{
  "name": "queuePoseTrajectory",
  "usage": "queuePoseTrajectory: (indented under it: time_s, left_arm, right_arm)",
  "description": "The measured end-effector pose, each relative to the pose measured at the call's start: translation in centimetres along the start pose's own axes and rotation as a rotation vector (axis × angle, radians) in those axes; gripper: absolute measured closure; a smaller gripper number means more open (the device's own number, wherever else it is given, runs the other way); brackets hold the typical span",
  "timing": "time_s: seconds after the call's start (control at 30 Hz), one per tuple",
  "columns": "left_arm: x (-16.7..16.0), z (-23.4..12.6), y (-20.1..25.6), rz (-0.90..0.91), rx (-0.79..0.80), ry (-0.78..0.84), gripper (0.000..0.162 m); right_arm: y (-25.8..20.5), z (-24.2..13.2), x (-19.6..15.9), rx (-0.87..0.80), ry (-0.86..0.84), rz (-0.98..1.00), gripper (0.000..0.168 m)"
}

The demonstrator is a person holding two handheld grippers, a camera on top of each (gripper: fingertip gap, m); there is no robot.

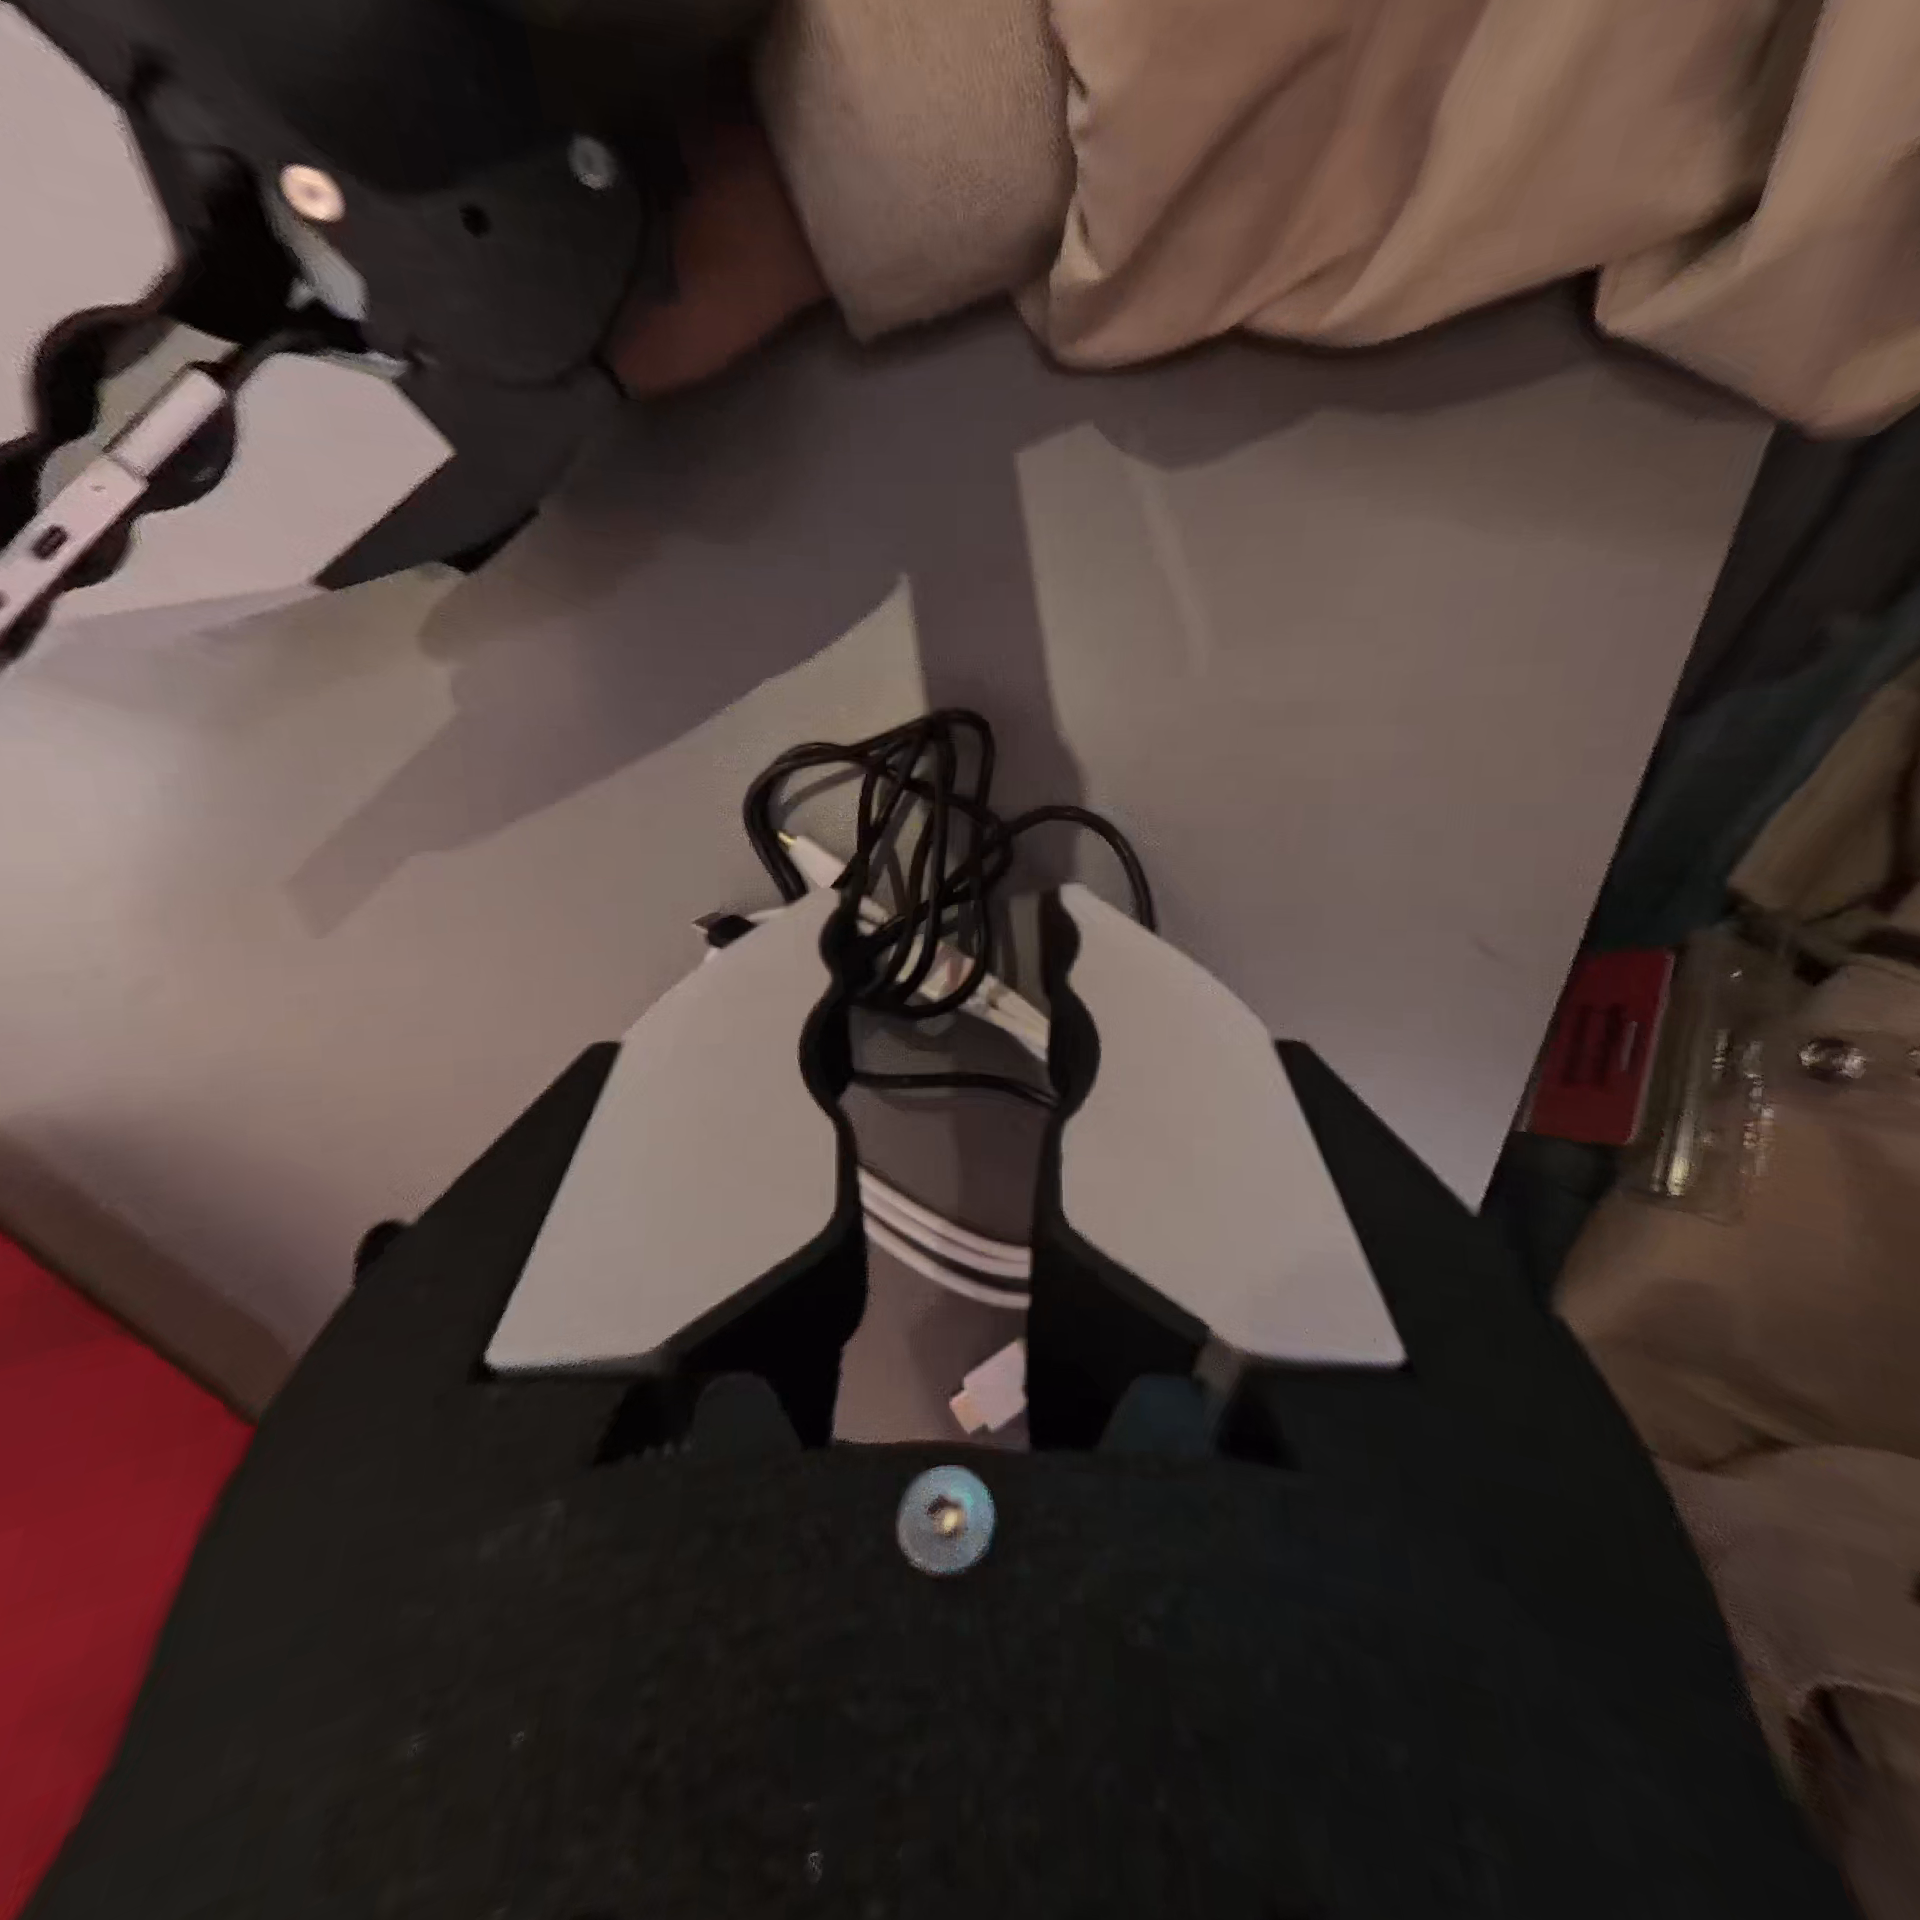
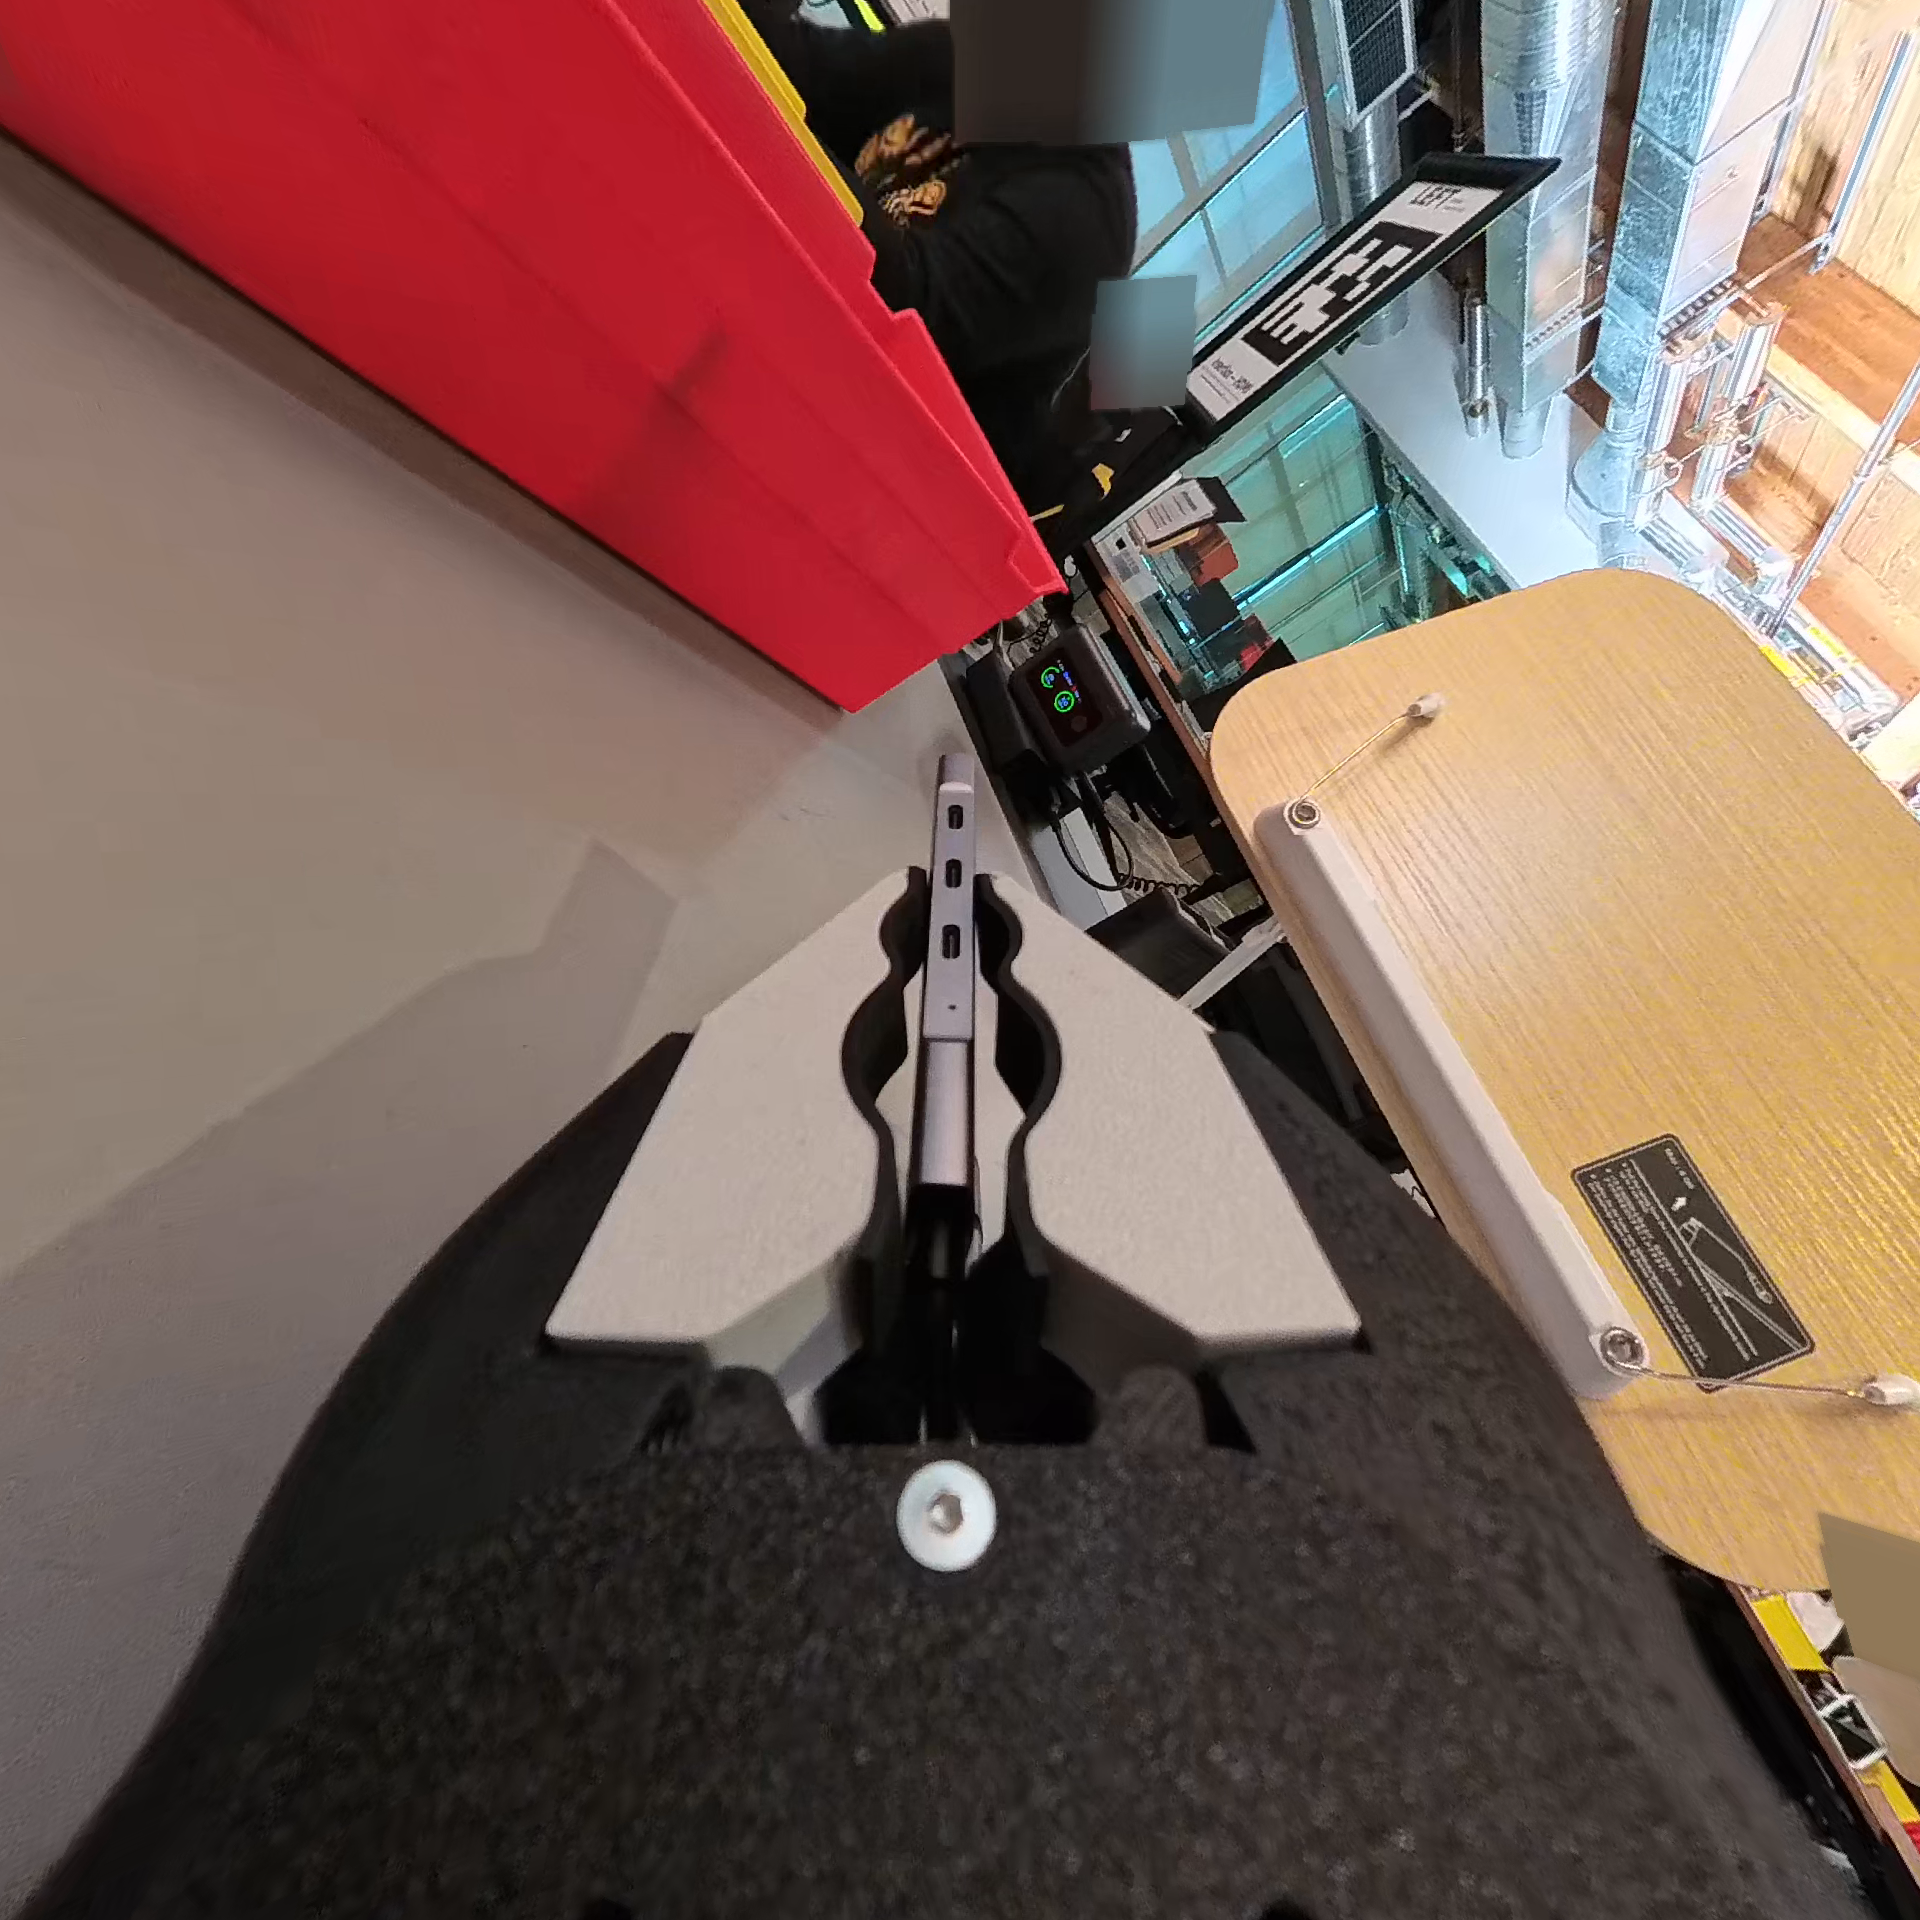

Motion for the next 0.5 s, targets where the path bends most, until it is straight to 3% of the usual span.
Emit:
queuePoseTrajectory:
  time_s: [0.07, 0.17, 0.3, 0.4, 0.5]
  left_arm:
    - [0.0, -2.1, -1.2, -0.057, 0.019, 0.066, 0.124]
    - [-1.9, -7.1, -4.8, -0.196, 0.157, 0.149, 0.131]
    - [-9.5, -12.1, -9.7, -0.431, 0.486, 0.069, 0.131]
    - [-13.4, -11.4, -10.3, -0.637, 0.517, -0.002, 0.131]
    - [-12.6, -9.2, -9.6, -0.68, 0.44, 0.1, 0.136]
  right_arm:
    - [0.0, 0.0, 0.0, 0.002, -0.001, -0.003, 0.16]
    - [-0.1, 0.0, 0.0, 0.002, -0.001, -0.005, 0.16]
    - [-0.1, 0.1, -0.1, 0.007, -0.002, -0.002, 0.16]
    - [-0.3, 0.2, -0.1, 0.013, -0.004, -0.007, 0.16]
    - [-0.3, 0.2, -0.1, 0.012, -0.009, -0.012, 0.16]
Point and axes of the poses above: each gripper's, where its closed fingertips meet, z out along the fingers, x out of its top, y = z × x across the jaws, the point moved 6 cm from there along -z, back along the fingers, and after that the axes turned 2 degrees about -x, right-handed, at the moved point
